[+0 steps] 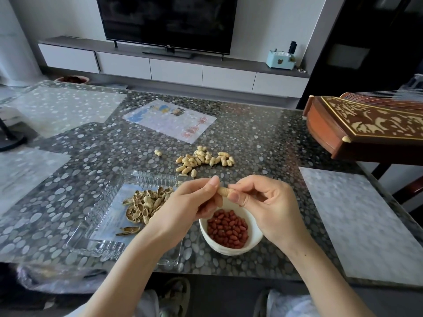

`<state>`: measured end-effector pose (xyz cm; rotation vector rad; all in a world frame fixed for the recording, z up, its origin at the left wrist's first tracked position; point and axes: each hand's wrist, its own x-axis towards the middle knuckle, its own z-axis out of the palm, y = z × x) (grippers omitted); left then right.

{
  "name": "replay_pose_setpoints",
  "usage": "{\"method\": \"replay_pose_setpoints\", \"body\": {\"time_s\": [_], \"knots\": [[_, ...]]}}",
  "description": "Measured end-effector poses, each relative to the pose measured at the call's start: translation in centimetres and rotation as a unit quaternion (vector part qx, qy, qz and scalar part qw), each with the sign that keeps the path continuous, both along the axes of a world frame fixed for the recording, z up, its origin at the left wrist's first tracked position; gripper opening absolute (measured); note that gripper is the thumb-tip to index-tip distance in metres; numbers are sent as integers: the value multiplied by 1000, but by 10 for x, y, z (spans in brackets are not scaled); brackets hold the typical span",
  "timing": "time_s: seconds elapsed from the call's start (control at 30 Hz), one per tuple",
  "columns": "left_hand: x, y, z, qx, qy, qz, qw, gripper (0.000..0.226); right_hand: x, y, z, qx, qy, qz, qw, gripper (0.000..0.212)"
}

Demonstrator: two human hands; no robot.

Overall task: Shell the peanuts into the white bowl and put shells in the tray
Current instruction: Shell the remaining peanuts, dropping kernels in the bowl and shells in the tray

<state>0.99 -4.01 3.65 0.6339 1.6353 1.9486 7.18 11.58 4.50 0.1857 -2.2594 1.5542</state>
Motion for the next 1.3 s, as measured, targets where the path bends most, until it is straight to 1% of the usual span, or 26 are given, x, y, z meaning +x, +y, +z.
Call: {"method": "replay_pose_setpoints", "body": {"time_s": [0.03, 0.1, 0.23, 0.3, 0.37, 0.47, 0.53, 0.6, 0.7, 0.77, 0.83, 0.87, 0.93, 1.0, 1.07, 1.17, 1.23, 1.3], "knots": [[0, 0, 0, 1, 0, -8, 1000, 39, 0, 0, 0, 14, 11, 0, 1000, 7], [-2, -2, 0, 6, -8, -12, 1000, 35, 0, 0, 0, 23, 12, -4, 1000, 6], [-1, -1, -1, 27, -38, -9, 999, 25, -1, -4, -2, -37, -19, -29, 999, 16], [1, 3, -2, 38, -40, 7, 998, 22, -2, -7, -4, -62, -24, -40, 997, 17], [3, 8, -5, 40, -32, 27, 998, 21, -4, -10, -6, -63, -15, -51, 997, 17], [7, 13, -7, 33, -14, 28, 999, 25, -6, -11, -8, -42, 7, -53, 998, 18], [7, 14, -7, 12, 9, 22, 1000, 38, -5, -12, -8, -39, 12, -43, 998, 18], [6, 12, -6, -25, 43, 29, 998, 48, -4, -11, -8, 4, 30, -51, 998, 19], [5, 11, -5, -48, 77, 60, 994, 52, -6, -7, -13, 116, 84, -92, 985, 23], [5, 11, -5, -58, 95, 83, 990, 52, -9, -5, -17, 186, 116, -113, 969, 25], [5, 11, -5, -88, 124, 87, 985, 45, -11, -5, -21, 252, 128, -127, 951, 23], [4, 10, -6, -105, 132, 82, 982, 39, -11, -5, -22, 278, 125, -130, 943, 23], [2, 9, -7, -118, 119, 65, 984, 32, -11, -4, -22, 315, 108, -123, 935, 31], [2, 8, -5, -113, 91, 60, 988, 32, -9, -3, -24, 343, 71, -109, 930, 41], [3, 8, -5, -104, 82, 69, 989, 36, -8, -4, -26, 362, 23, -95, 927, 48], [4, 9, -4, -97, 94, 63, 989, 37, -5, -9, -29, 358, 7, -75, 931, 41], [4, 11, -4, -76, 86, 52, 992, 38, -3, -12, -28, 310, 5, -65, 949, 40], [6, 13, -4, -46, 74, 43, 995, 37, -2, -12, -25, 243, -6, -47, 969, 43]]}}
